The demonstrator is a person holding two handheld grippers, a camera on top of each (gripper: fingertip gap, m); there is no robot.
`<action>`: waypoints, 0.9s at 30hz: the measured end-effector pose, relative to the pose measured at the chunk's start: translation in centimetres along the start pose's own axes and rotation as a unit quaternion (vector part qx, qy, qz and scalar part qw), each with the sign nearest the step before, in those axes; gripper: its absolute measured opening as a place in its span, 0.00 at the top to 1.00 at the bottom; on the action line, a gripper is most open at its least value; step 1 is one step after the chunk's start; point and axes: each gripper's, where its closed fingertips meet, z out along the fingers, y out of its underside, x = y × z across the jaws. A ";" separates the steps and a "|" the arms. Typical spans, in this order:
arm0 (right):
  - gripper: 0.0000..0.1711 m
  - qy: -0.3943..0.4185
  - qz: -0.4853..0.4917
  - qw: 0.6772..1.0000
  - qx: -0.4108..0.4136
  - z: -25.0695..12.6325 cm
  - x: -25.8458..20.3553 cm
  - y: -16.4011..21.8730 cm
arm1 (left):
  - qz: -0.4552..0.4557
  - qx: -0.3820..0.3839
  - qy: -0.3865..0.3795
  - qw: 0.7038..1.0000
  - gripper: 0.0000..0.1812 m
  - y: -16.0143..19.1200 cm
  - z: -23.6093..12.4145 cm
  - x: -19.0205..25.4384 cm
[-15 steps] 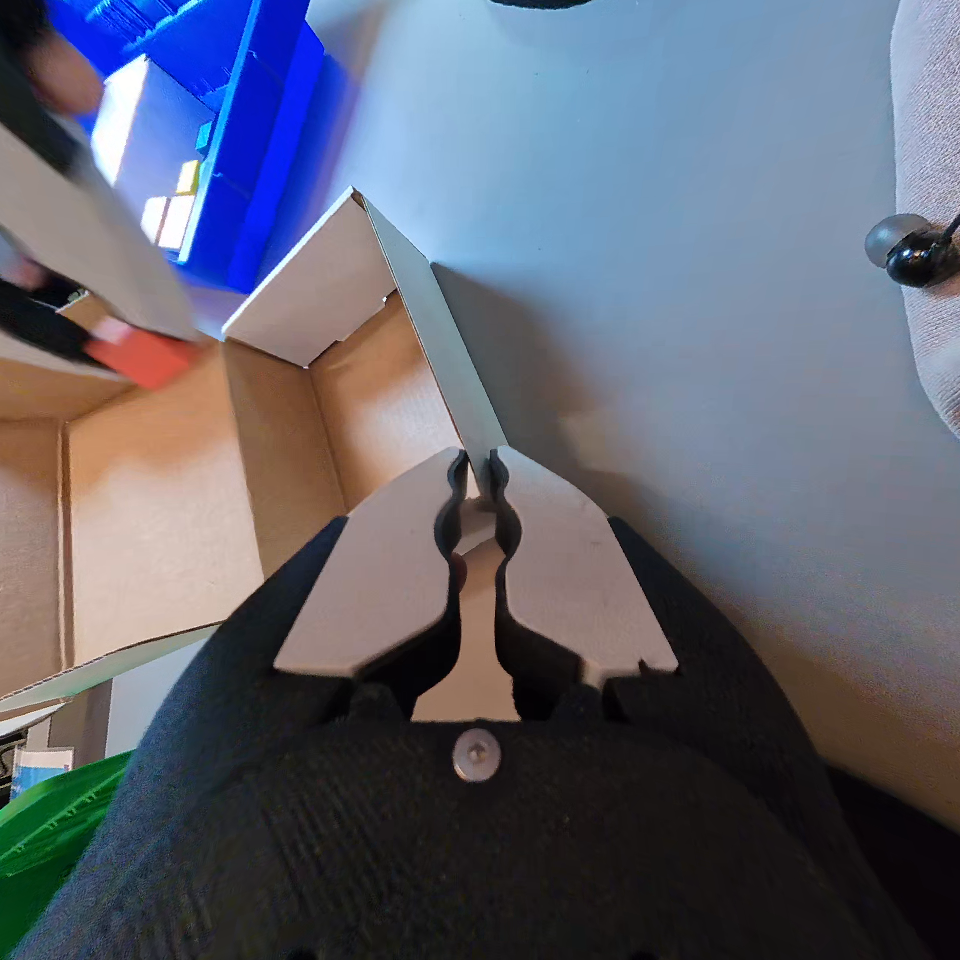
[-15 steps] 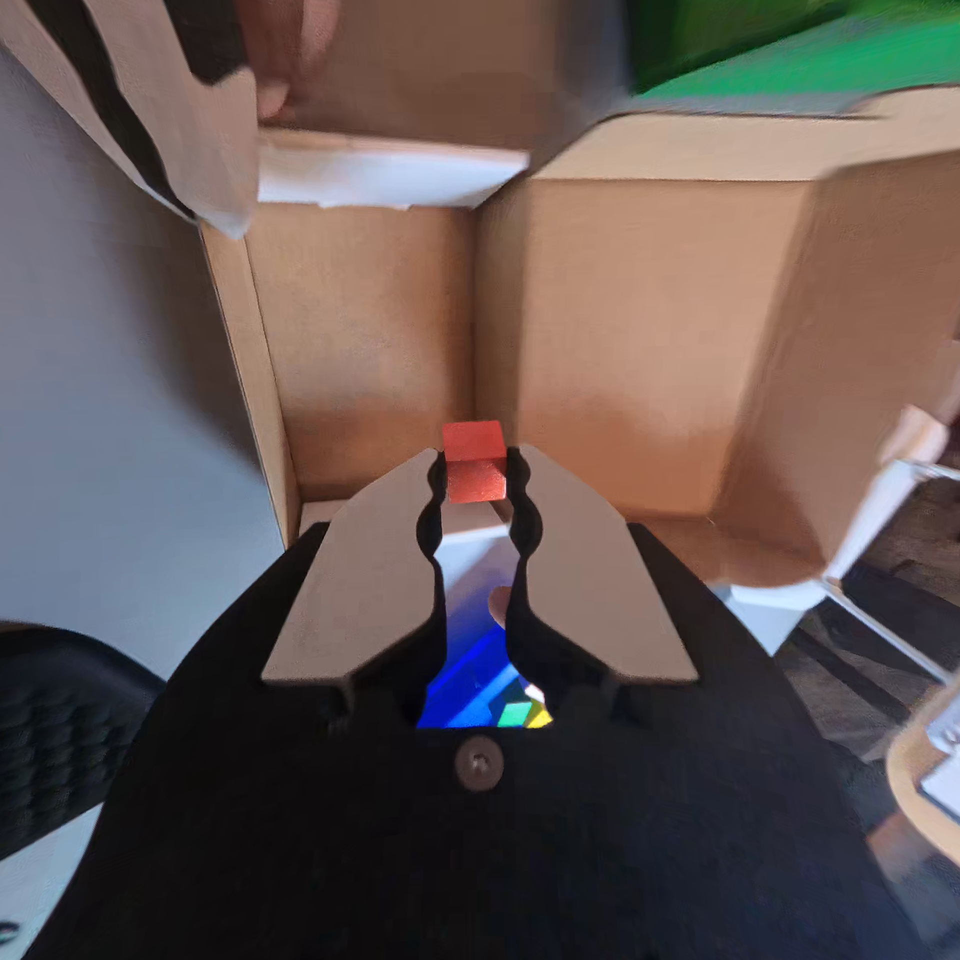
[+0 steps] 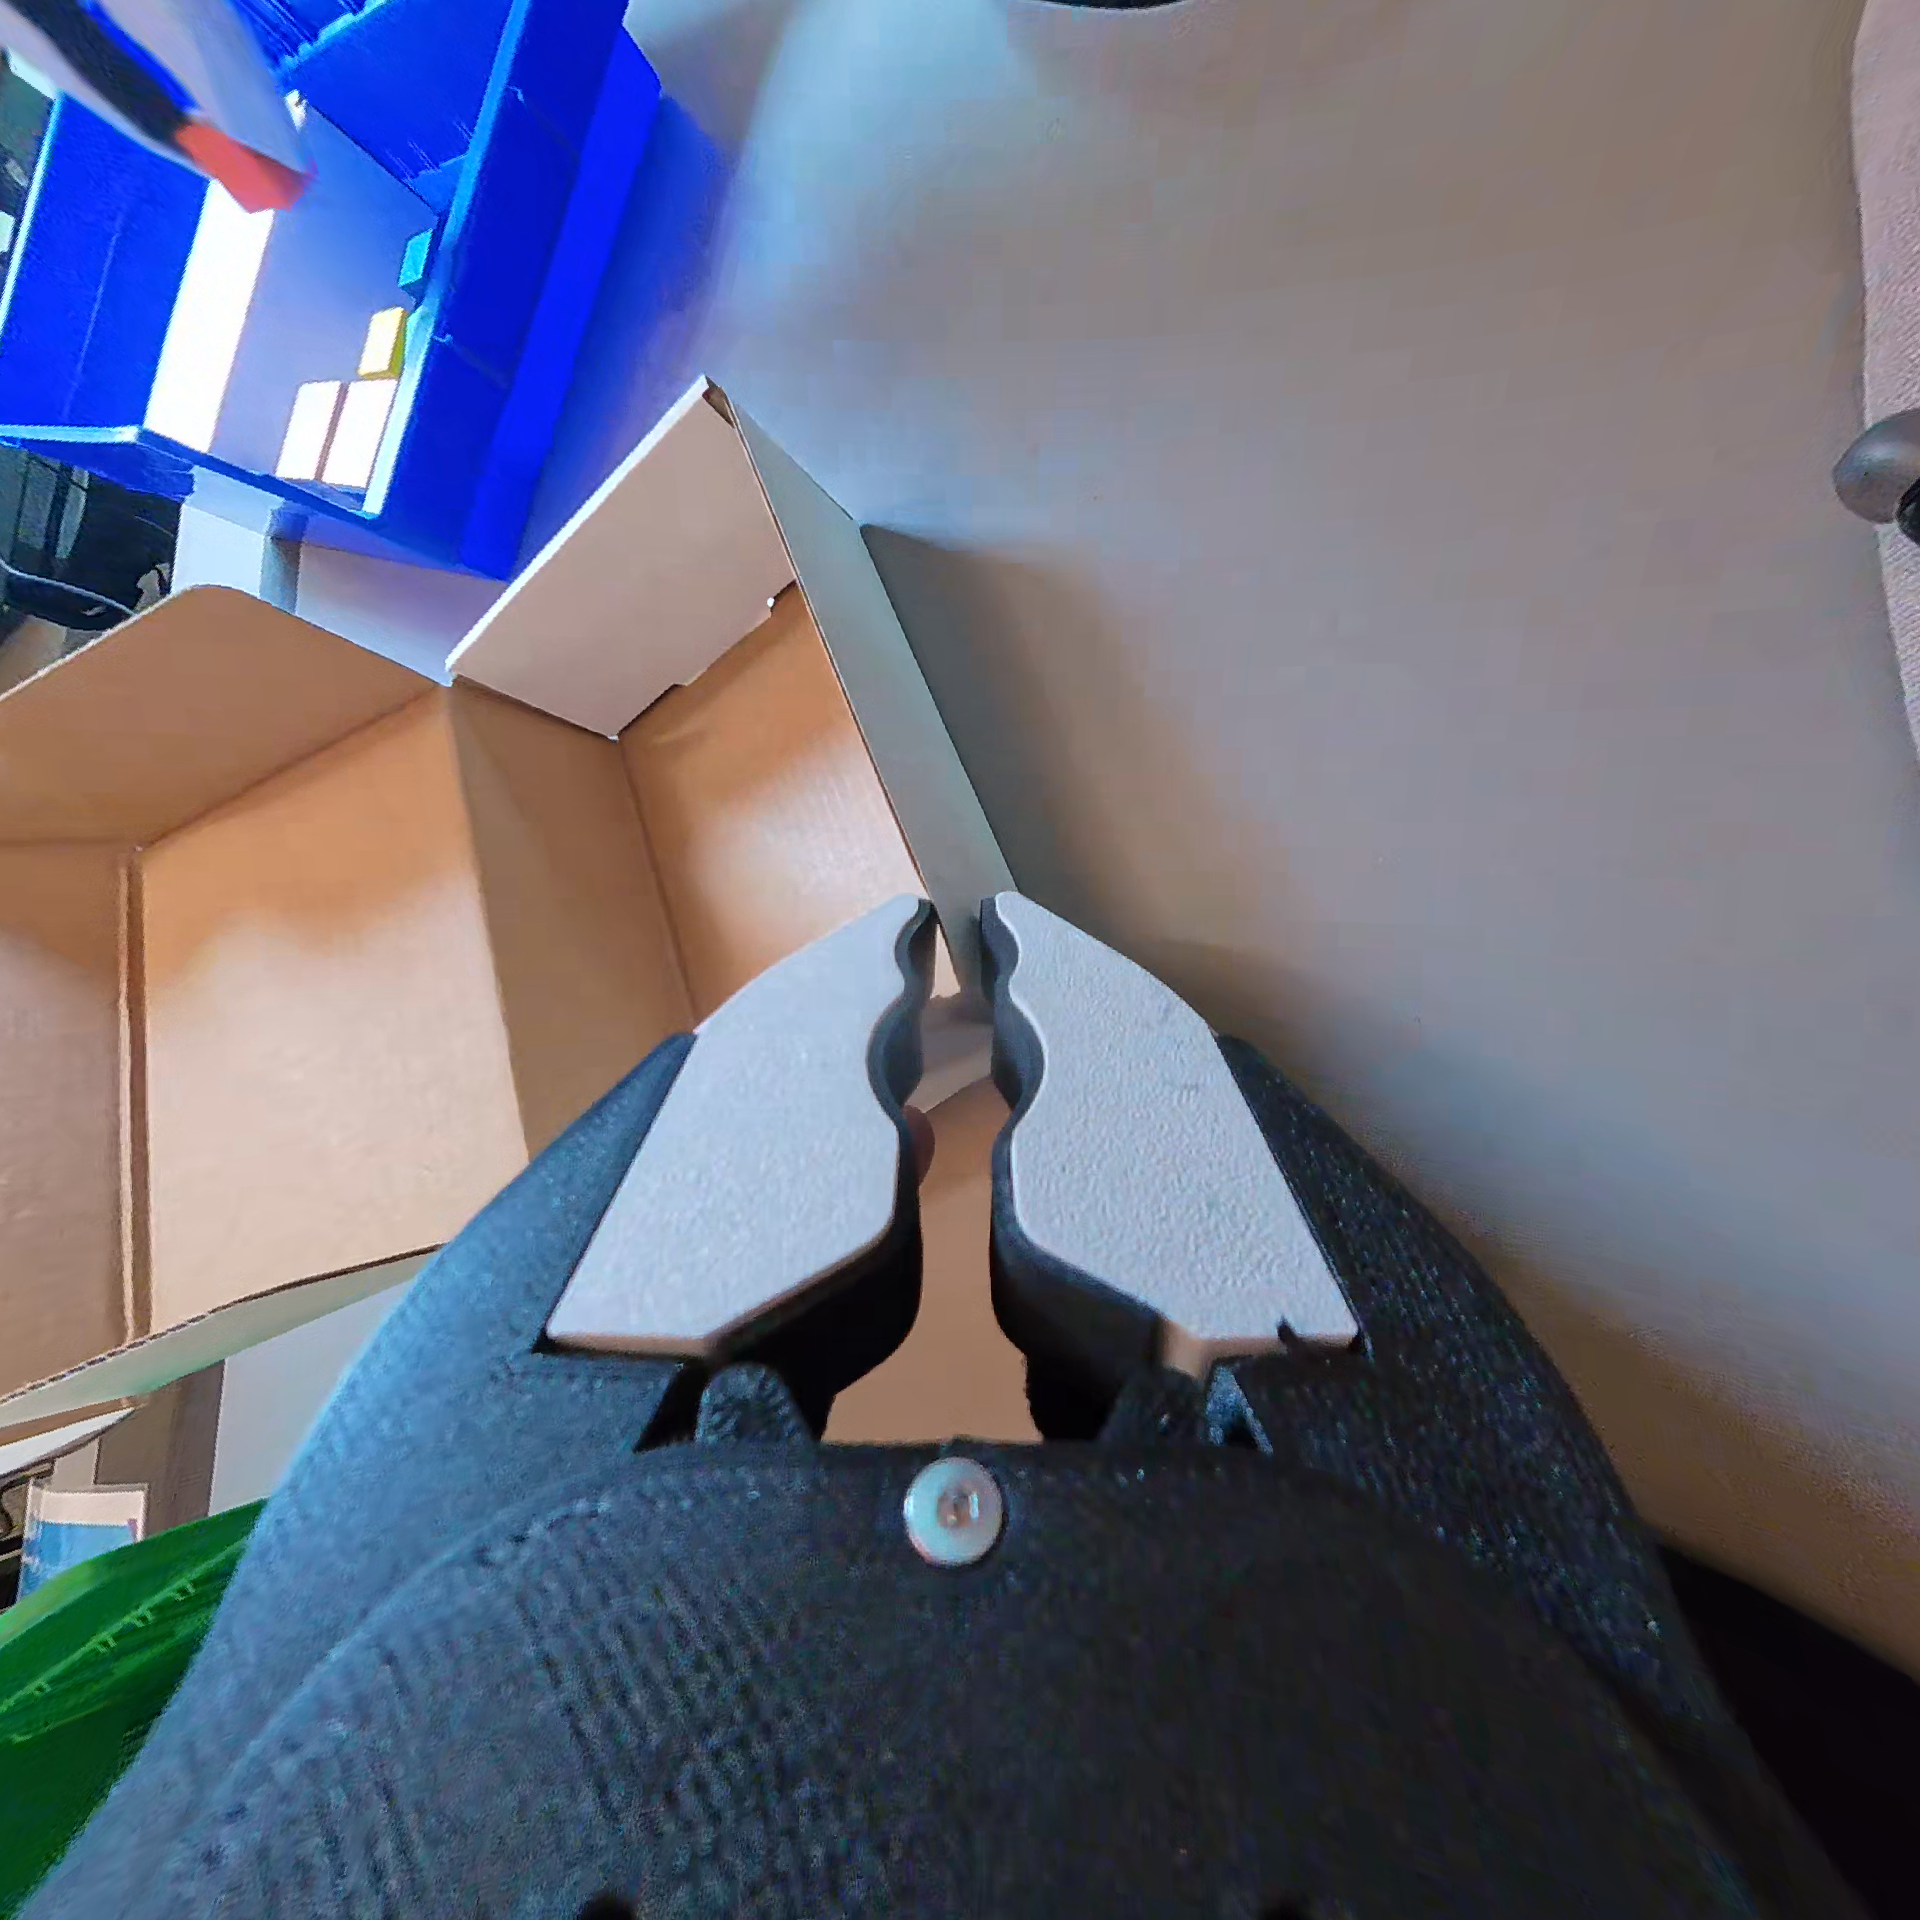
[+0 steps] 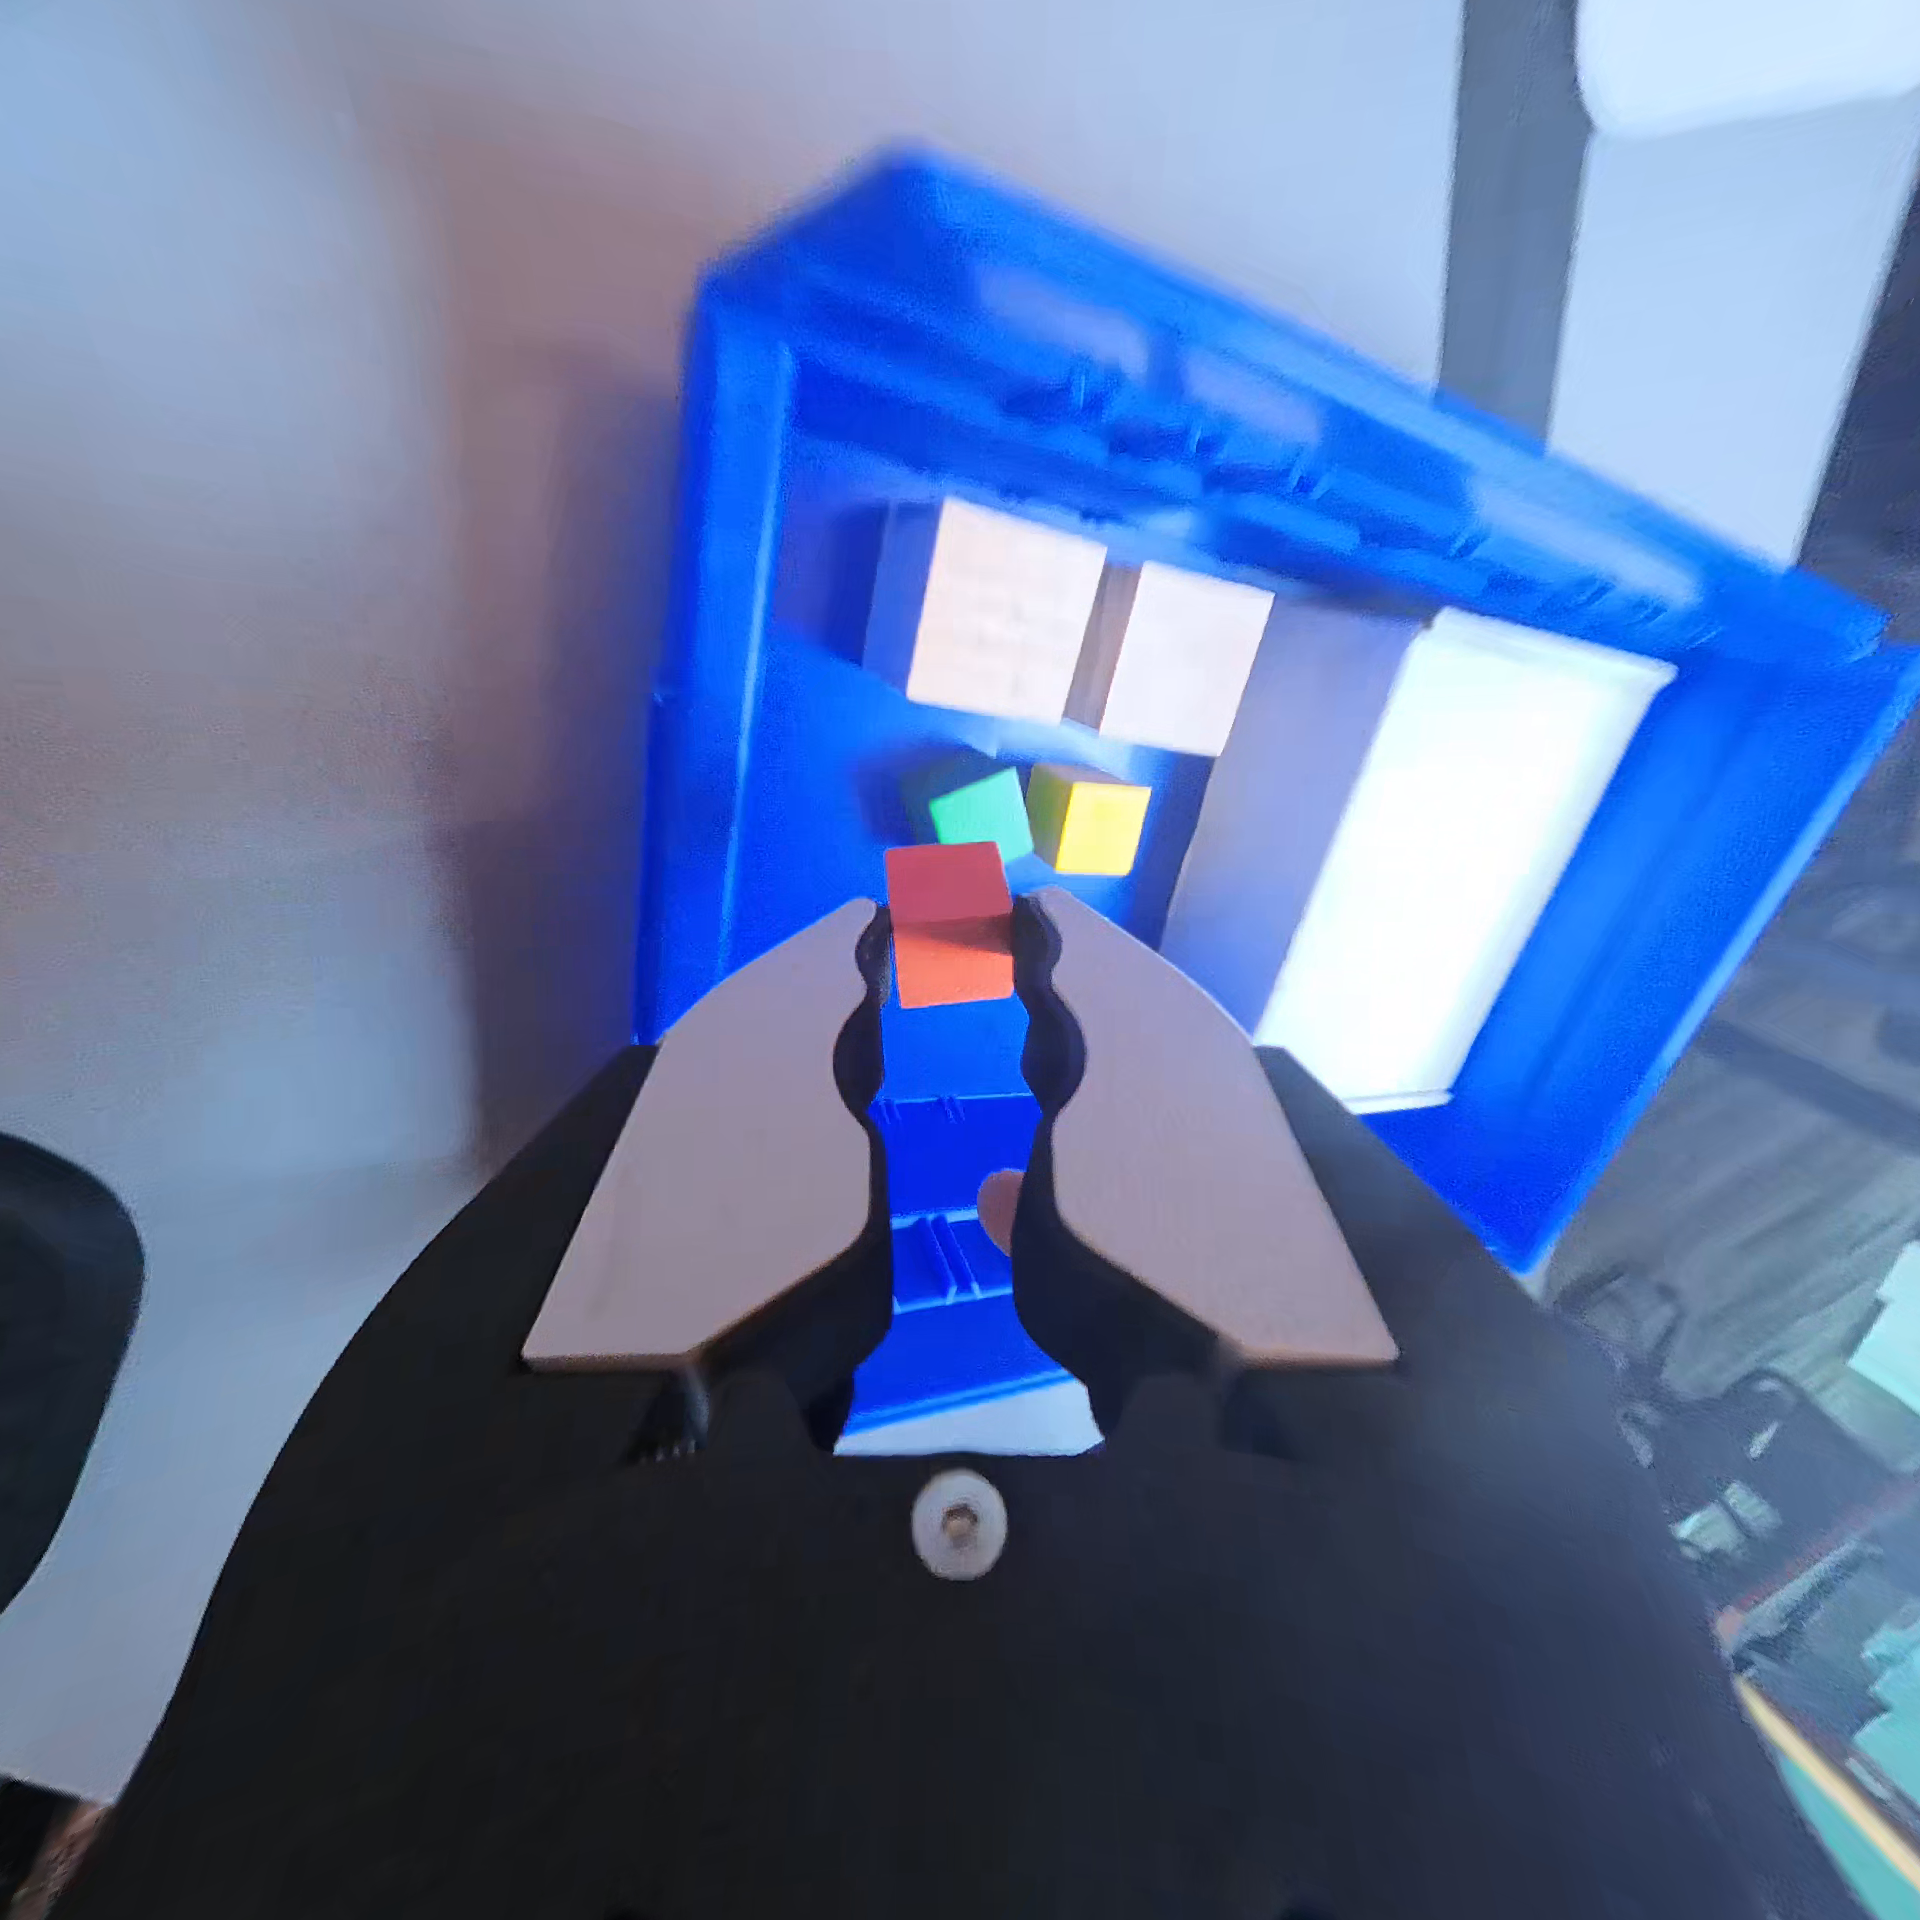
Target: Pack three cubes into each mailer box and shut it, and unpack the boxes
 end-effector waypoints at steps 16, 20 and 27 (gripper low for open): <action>0.87 -0.048 0.053 0.996 -0.048 6.5 -0.1 3.8 | 0.006 0.007 -0.001 1.000 0.96 0.1 -0.1 0.0; 0.87 -0.045 0.058 0.994 -0.080 6.8 0.2 5.1 | 0.007 0.008 0.000 1.000 0.96 0.1 -0.1 0.0; 0.85 -0.059 0.055 0.988 -0.131 7.9 0.0 6.4 | 0.008 0.008 -0.001 1.000 0.96 0.2 -0.1 0.1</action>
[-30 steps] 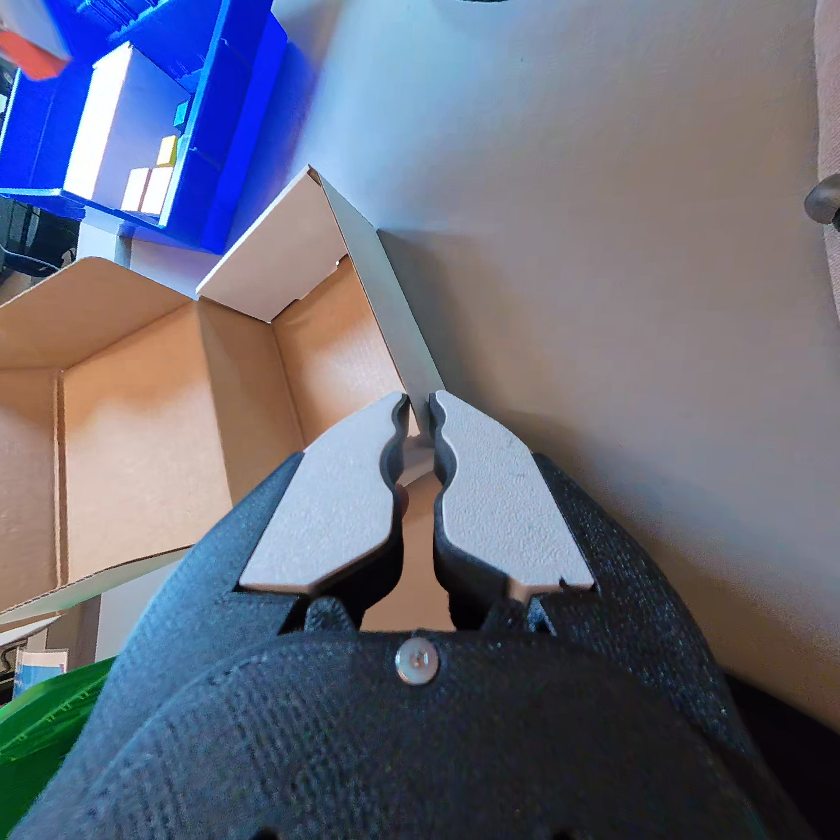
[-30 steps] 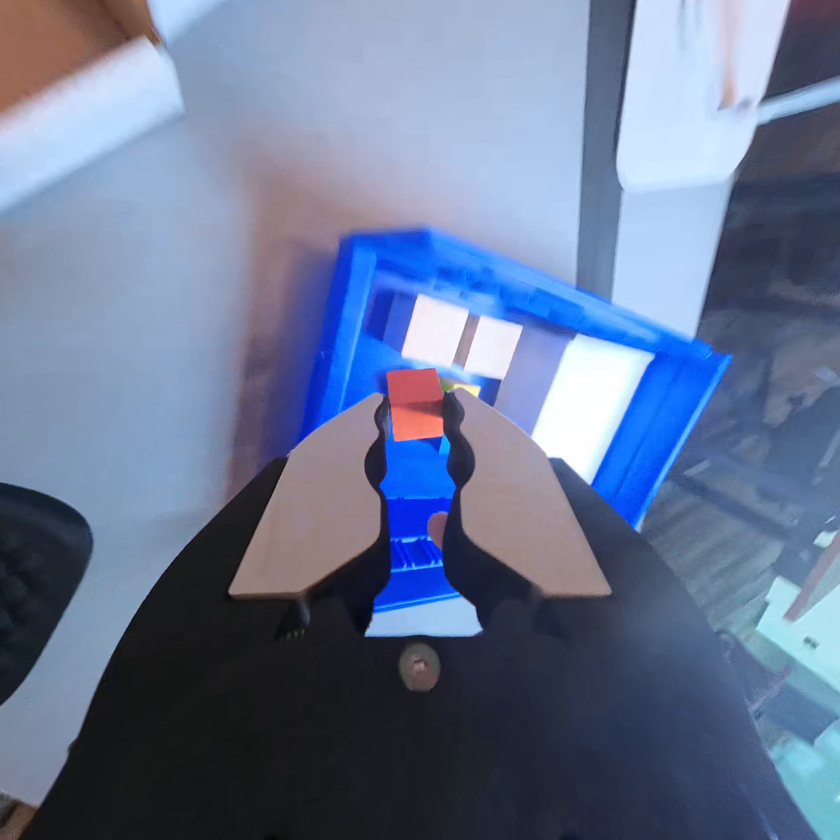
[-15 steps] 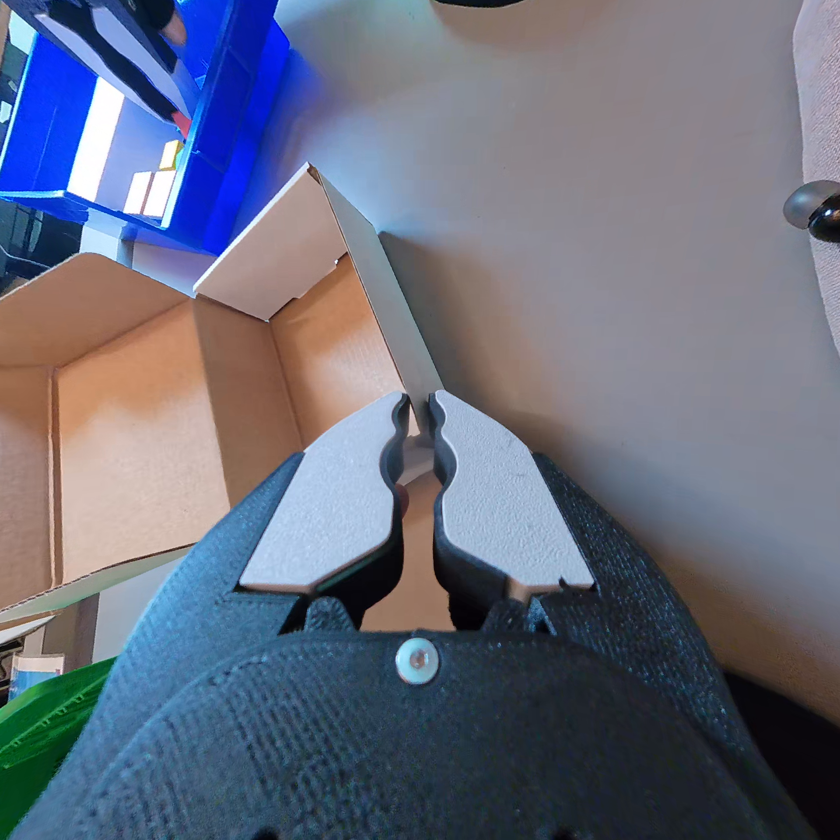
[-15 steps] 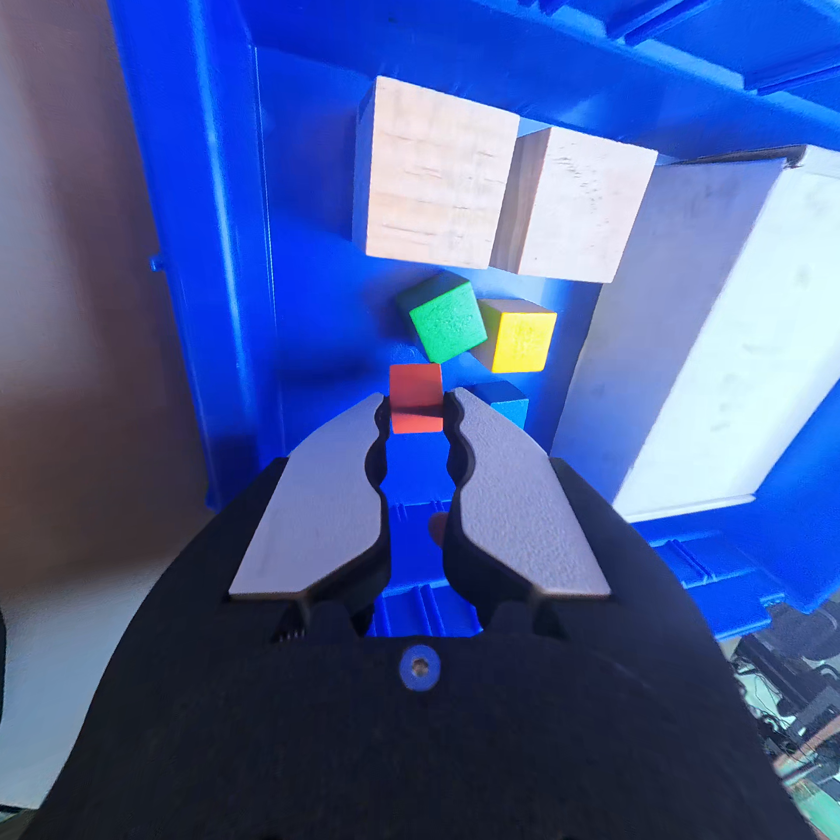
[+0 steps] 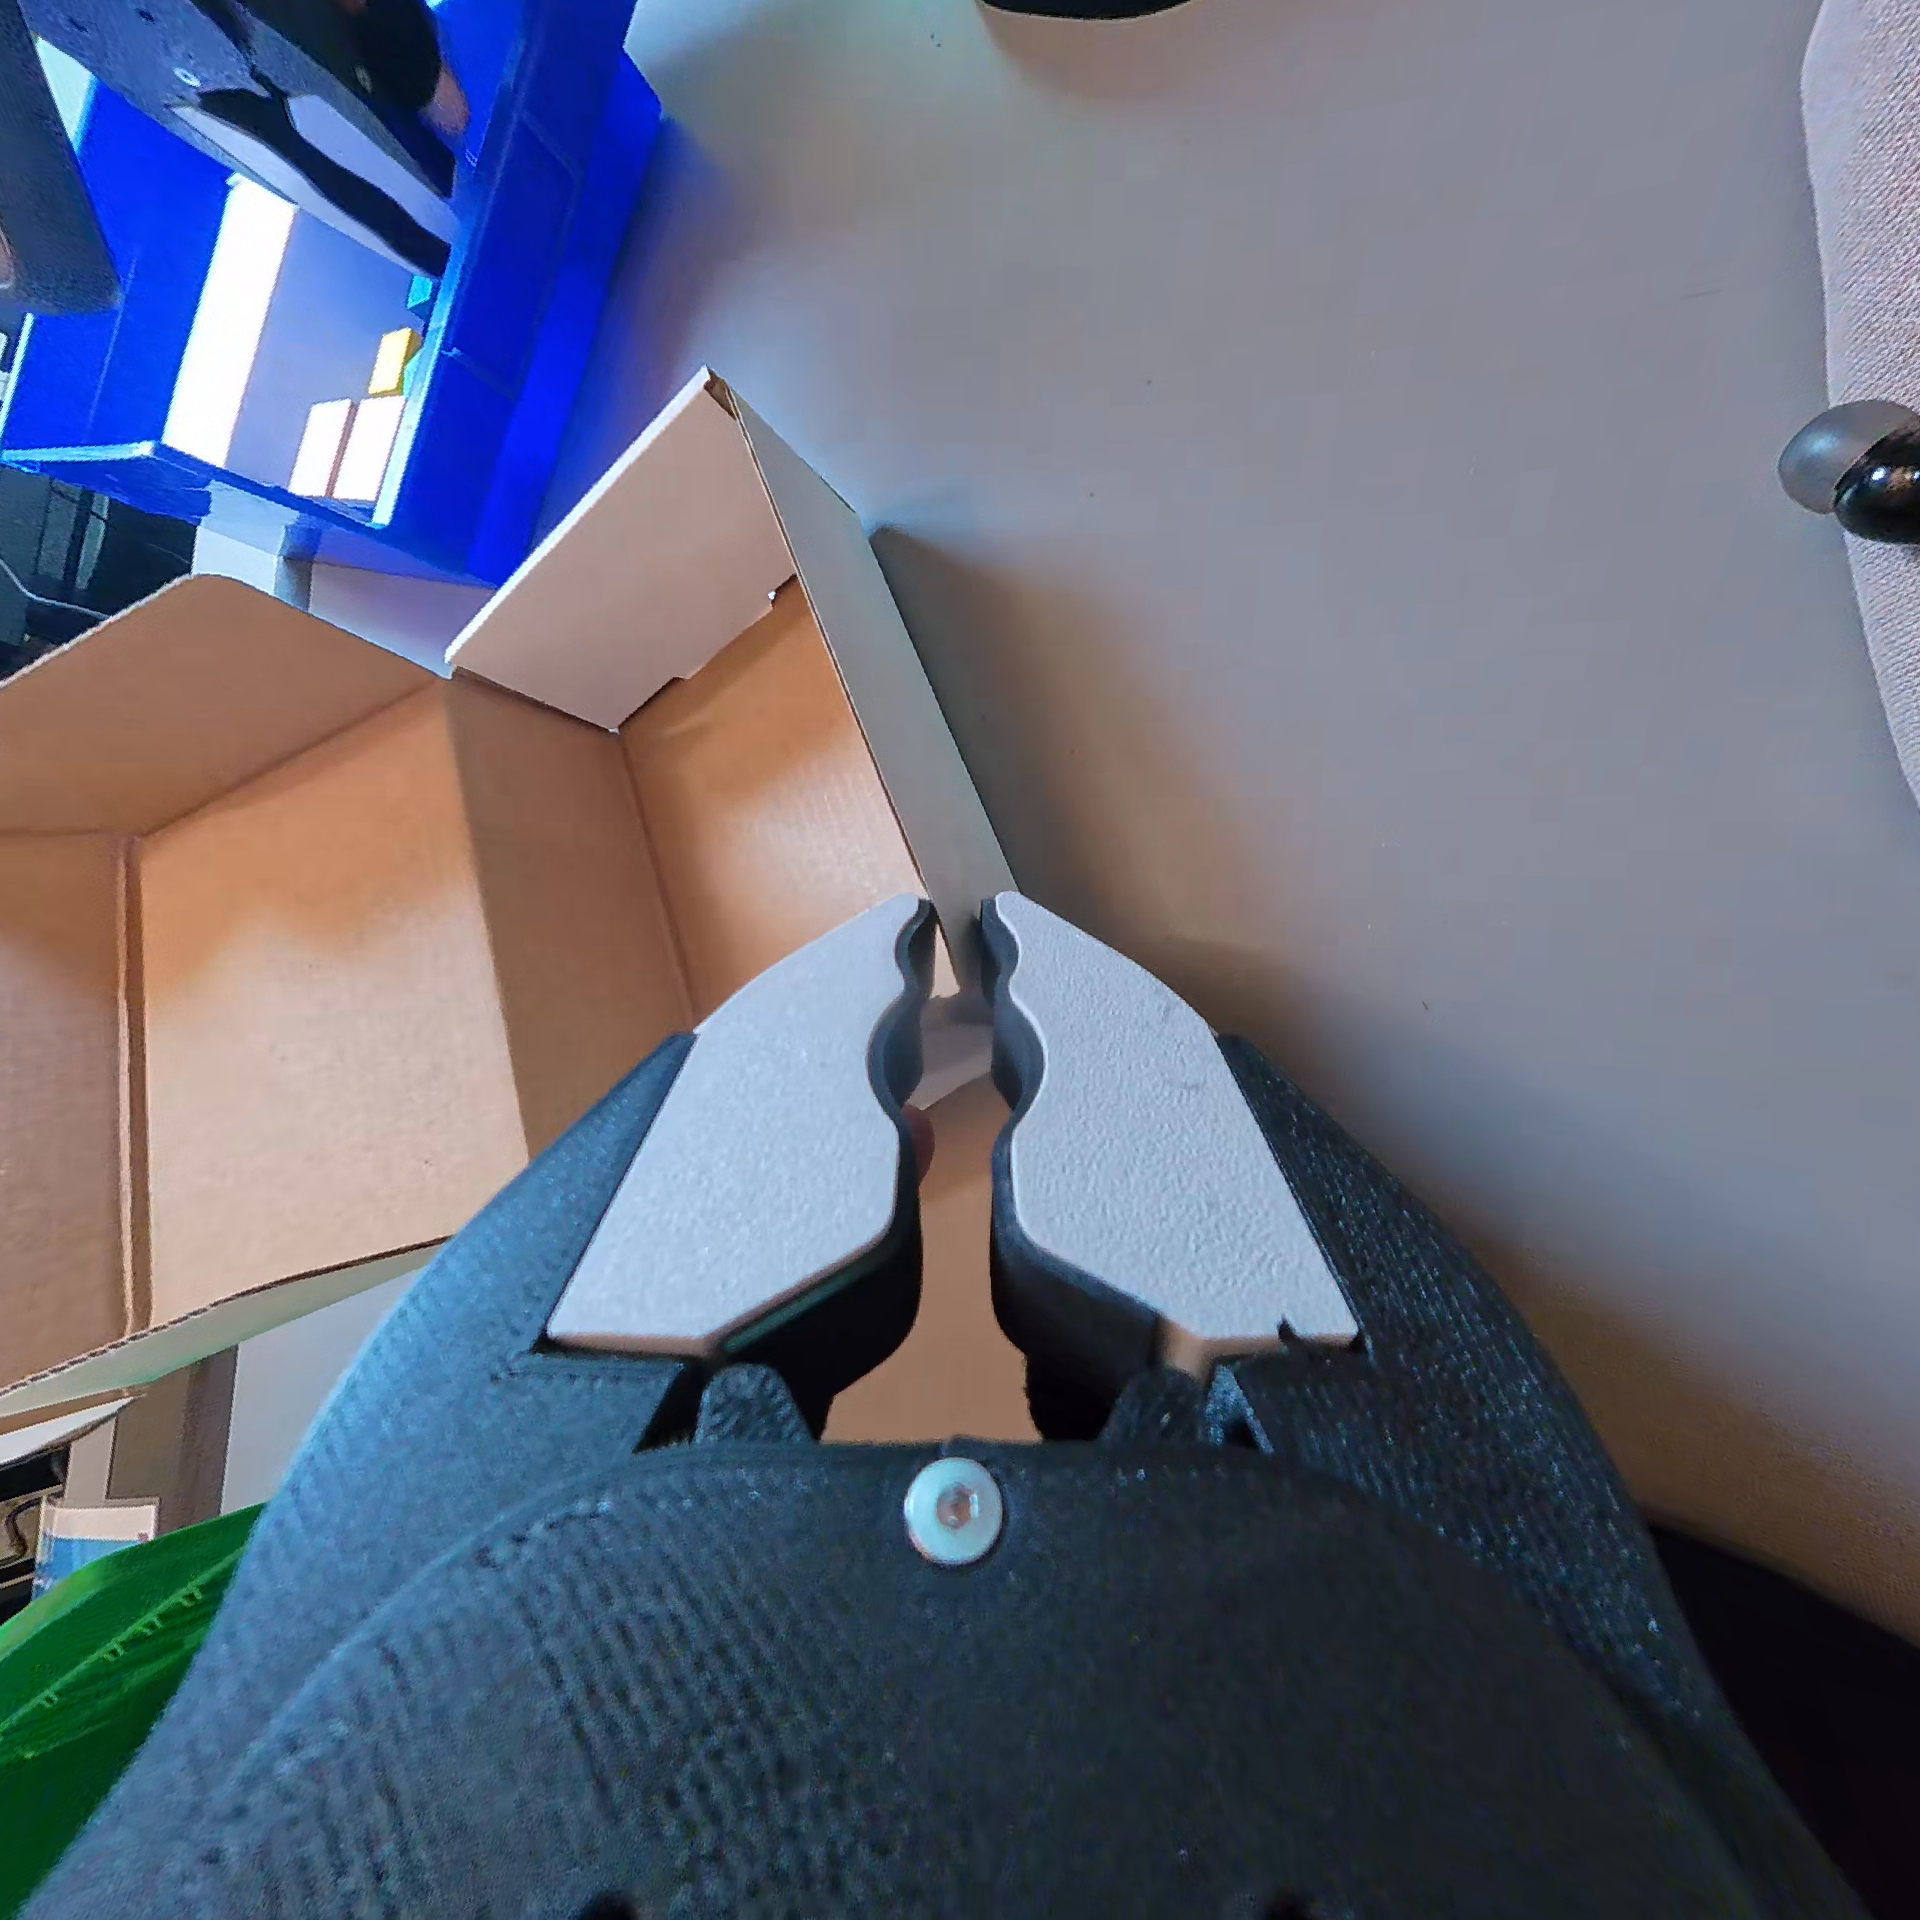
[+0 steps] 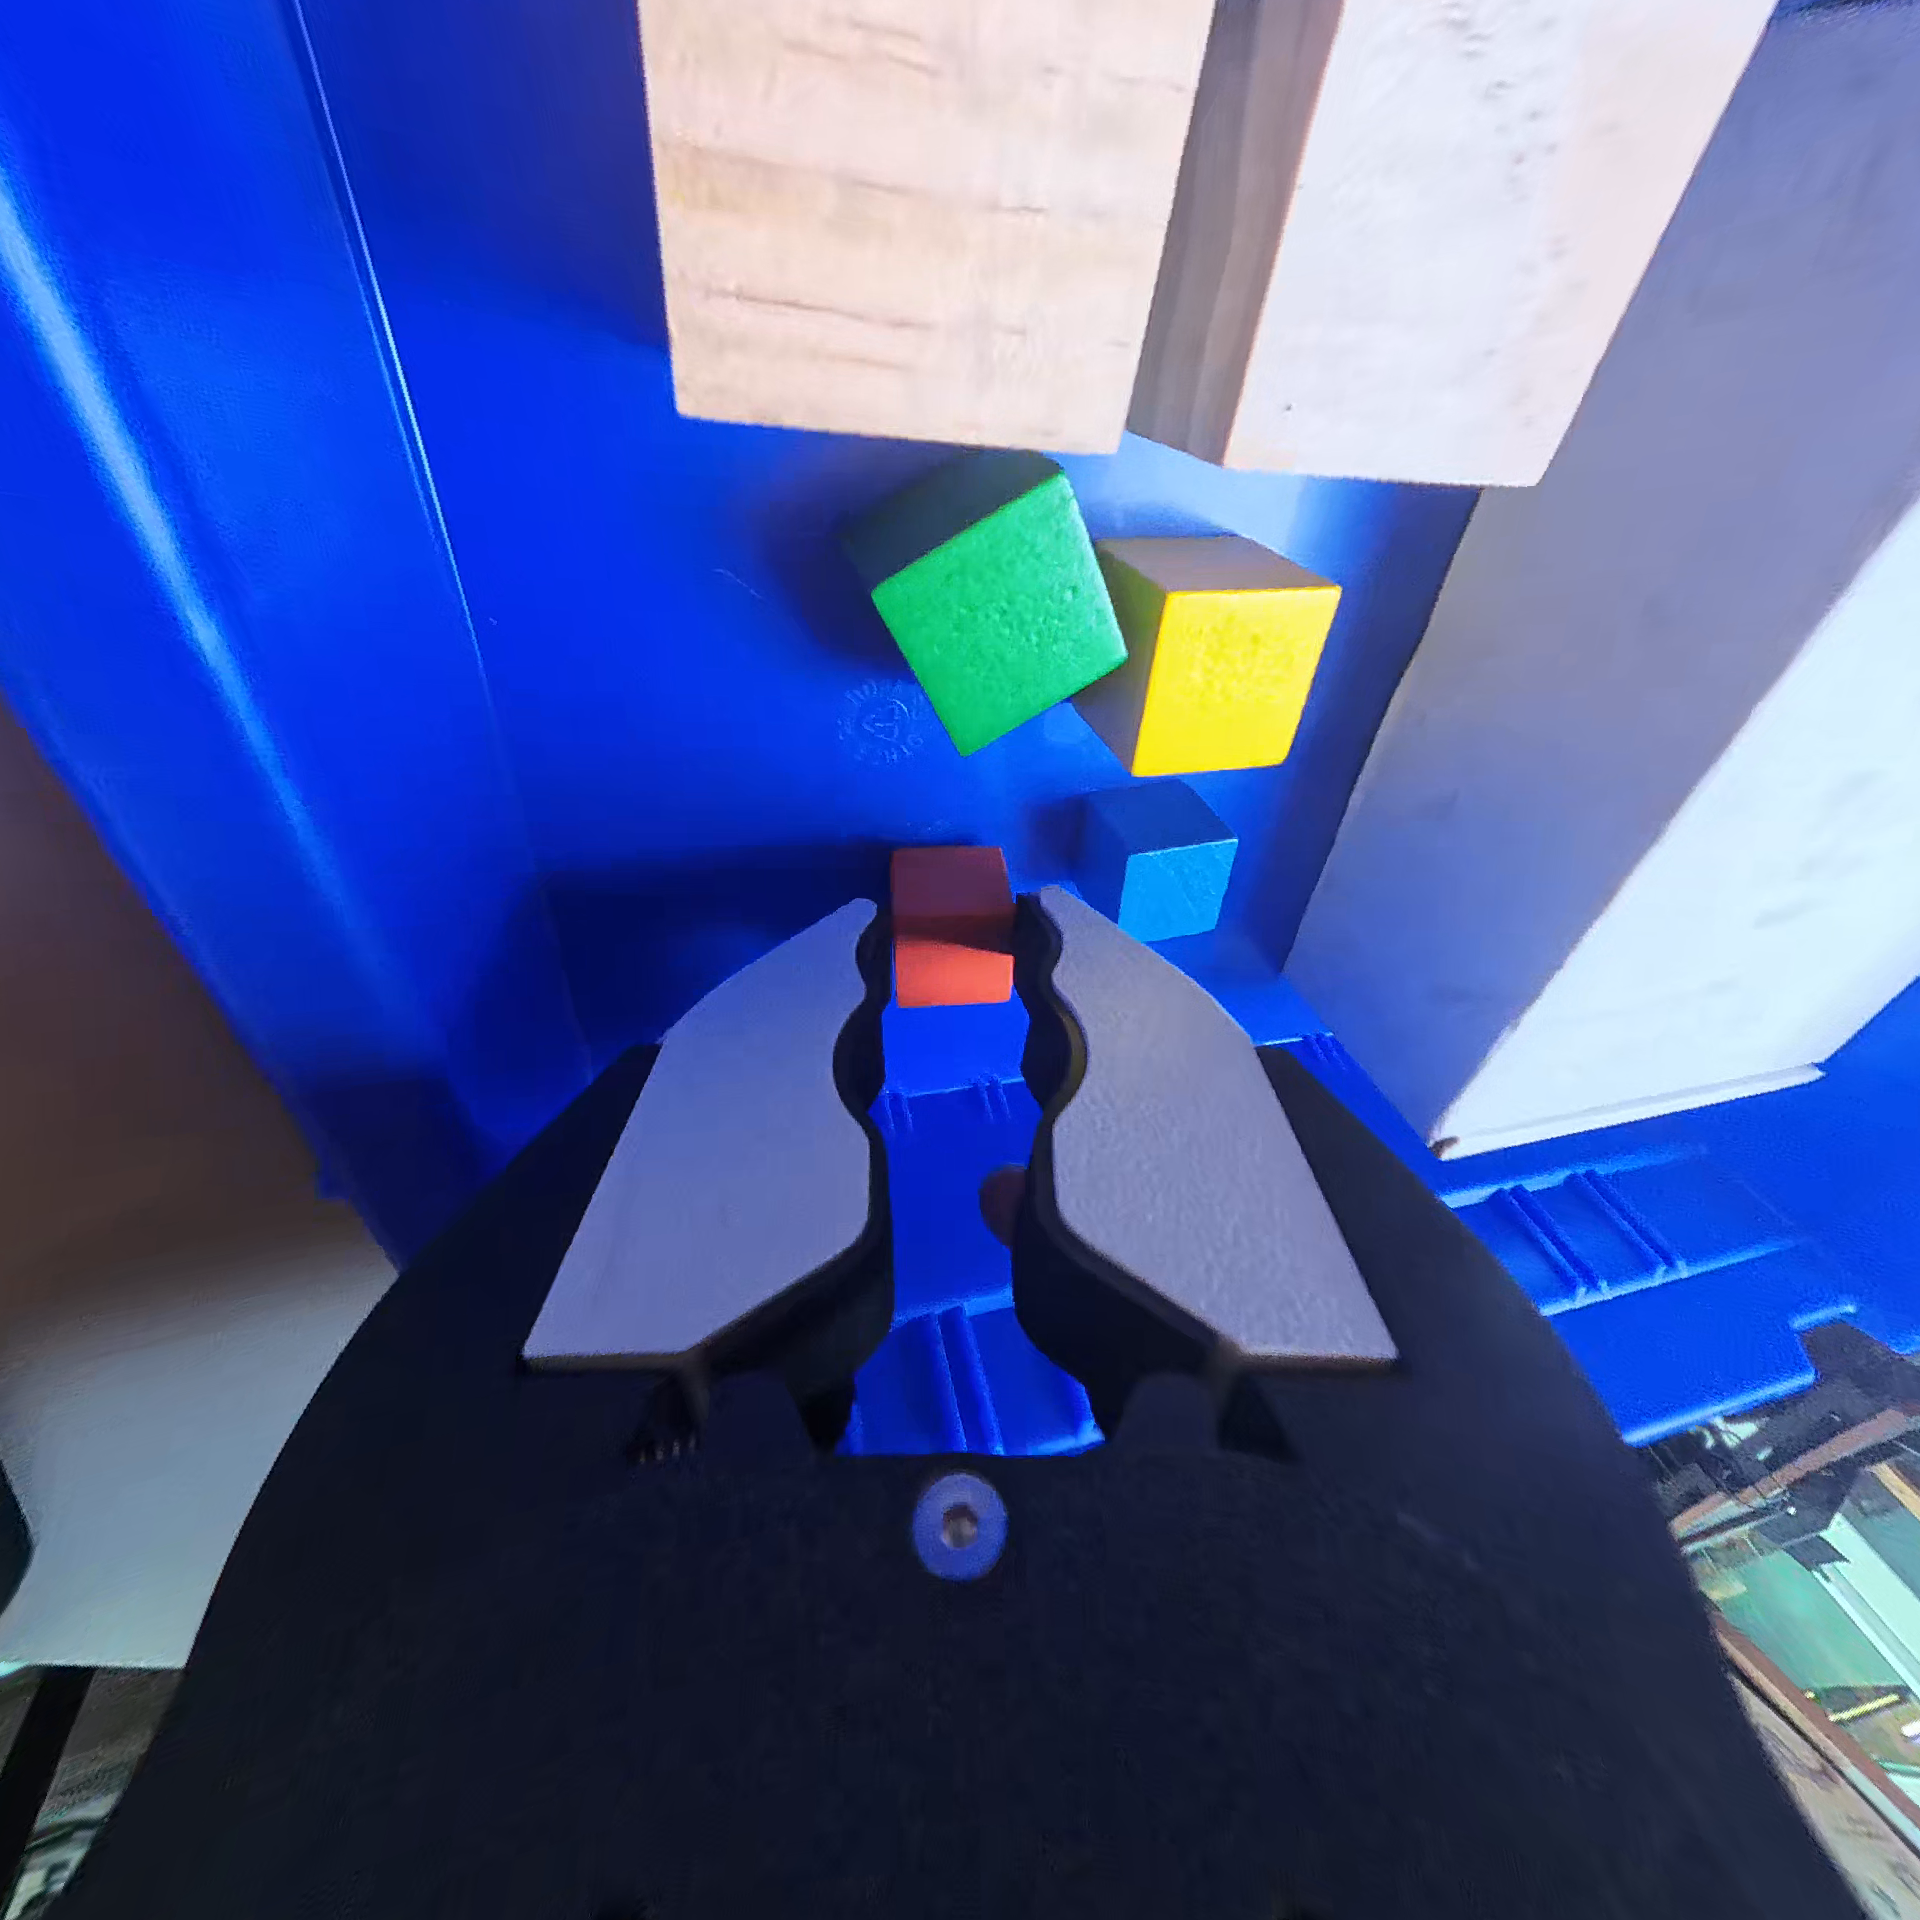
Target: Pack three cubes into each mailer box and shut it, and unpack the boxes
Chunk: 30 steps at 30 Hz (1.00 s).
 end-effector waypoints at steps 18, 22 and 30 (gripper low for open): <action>0.72 -0.101 0.111 0.827 0.542 -14.9 -10.5 -11.9 | 0.030 0.010 -0.015 0.999 0.92 0.7 -0.3 -0.5; 0.69 -0.256 0.207 0.737 0.591 -15.2 -12.4 -14.7 | 0.033 0.019 -0.014 0.999 0.93 0.8 -0.3 -0.4; 0.81 -0.192 0.258 0.738 0.593 -14.3 -10.6 -17.6 | 0.041 0.034 -0.005 0.999 0.94 0.7 -0.4 -0.2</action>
